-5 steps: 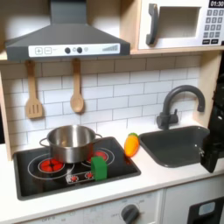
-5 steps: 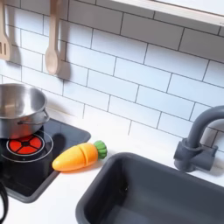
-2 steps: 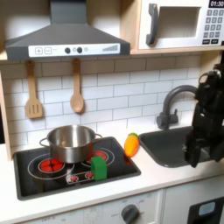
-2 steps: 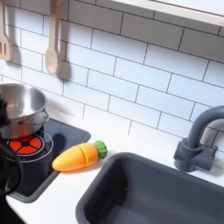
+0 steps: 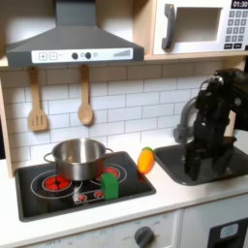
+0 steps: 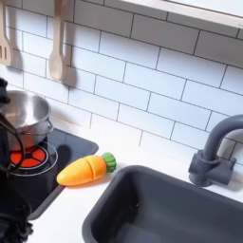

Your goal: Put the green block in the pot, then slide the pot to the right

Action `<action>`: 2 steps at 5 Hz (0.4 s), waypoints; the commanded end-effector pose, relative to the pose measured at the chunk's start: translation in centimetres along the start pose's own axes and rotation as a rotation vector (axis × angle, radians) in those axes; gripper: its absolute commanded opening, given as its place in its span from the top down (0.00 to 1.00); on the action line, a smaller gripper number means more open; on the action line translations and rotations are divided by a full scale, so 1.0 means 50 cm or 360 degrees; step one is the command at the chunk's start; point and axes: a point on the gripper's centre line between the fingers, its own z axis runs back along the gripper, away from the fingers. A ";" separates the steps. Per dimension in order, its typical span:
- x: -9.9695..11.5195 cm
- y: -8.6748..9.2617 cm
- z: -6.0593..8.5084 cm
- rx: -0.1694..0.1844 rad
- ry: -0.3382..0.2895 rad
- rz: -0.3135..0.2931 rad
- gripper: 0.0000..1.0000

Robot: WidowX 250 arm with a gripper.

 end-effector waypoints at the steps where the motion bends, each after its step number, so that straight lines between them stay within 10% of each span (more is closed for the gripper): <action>1: 0.068 0.049 -0.018 0.0031 -0.0003 0.0038 0.00; 2: 0.095 0.069 -0.025 0.0028 -0.0007 0.0059 0.00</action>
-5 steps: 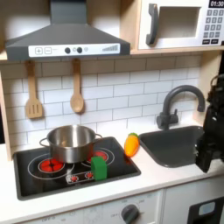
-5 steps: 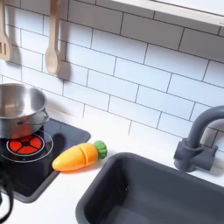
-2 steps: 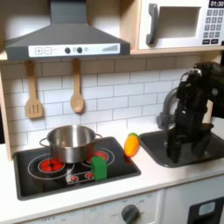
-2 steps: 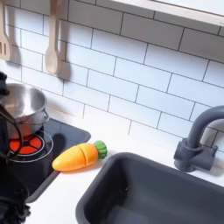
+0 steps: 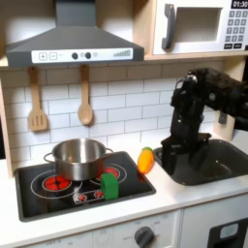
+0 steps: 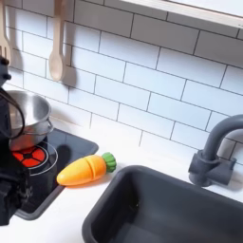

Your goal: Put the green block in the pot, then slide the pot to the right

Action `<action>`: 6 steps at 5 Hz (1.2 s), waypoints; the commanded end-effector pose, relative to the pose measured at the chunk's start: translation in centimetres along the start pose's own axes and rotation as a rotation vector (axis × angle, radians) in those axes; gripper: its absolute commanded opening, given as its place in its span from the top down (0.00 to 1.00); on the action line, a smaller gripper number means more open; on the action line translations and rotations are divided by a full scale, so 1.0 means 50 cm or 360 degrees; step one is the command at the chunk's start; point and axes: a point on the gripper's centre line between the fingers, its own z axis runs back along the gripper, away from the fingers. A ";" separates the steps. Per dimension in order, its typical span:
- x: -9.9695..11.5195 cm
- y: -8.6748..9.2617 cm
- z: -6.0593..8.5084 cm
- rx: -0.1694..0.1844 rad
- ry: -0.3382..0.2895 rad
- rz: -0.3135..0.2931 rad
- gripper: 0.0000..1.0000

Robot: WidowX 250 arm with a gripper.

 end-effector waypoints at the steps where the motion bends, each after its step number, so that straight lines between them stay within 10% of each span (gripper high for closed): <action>1: 0.061 0.041 -0.016 0.0018 -0.0013 0.0023 0.00; 6: 0.164 0.161 -0.040 0.0064 -0.0026 0.0063 0.00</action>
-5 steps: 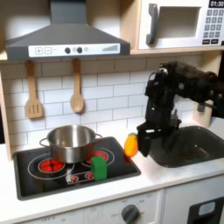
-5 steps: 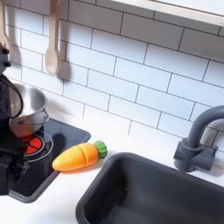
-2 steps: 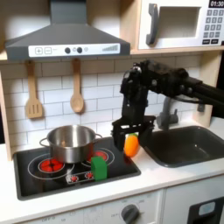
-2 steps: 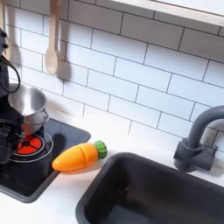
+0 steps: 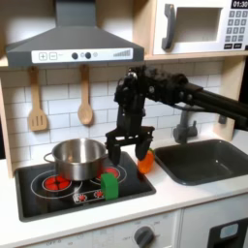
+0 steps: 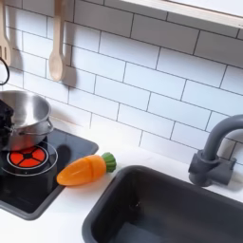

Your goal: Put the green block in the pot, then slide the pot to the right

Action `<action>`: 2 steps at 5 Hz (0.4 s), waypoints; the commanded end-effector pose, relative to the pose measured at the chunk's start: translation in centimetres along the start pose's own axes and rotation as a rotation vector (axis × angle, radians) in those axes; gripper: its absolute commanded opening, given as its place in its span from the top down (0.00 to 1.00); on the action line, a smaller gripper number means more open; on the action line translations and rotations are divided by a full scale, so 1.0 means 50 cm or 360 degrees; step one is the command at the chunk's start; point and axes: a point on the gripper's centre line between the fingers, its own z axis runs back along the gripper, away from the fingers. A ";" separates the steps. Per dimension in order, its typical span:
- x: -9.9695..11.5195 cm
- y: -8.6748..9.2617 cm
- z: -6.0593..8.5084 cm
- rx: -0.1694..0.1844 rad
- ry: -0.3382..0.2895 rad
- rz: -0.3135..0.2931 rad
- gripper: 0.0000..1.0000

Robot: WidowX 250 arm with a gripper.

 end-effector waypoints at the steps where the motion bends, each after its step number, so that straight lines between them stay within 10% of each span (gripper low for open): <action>1: 0.031 0.033 -0.020 0.0021 0.0012 -0.0025 0.00; 2: 0.046 0.034 -0.036 -0.0008 0.0031 -0.0043 0.00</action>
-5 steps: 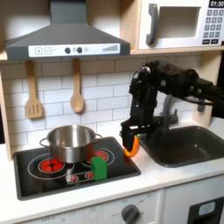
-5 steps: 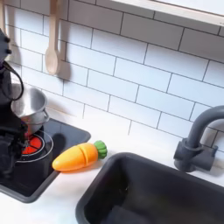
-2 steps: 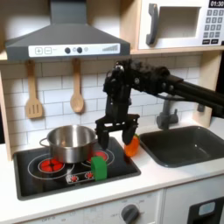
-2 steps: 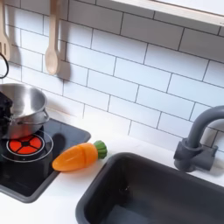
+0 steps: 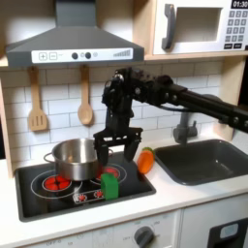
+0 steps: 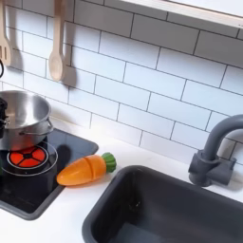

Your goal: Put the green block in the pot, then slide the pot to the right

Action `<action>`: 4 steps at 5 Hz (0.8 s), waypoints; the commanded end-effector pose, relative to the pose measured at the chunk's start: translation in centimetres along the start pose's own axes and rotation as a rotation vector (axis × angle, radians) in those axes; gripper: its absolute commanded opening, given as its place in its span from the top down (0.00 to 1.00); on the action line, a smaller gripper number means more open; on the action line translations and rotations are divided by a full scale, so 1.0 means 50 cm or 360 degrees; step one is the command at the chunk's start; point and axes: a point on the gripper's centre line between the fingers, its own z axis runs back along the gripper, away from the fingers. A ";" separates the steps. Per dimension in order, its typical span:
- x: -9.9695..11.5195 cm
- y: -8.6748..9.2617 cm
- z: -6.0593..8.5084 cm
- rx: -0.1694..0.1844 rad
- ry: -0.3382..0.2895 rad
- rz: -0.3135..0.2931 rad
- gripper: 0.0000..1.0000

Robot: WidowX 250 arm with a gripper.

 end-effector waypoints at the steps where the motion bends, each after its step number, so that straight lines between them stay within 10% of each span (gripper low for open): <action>1: 0.020 0.002 -0.030 -0.0012 0.0043 -0.0038 0.00; 4: 0.015 0.013 -0.065 -0.0009 0.0102 -0.0015 0.00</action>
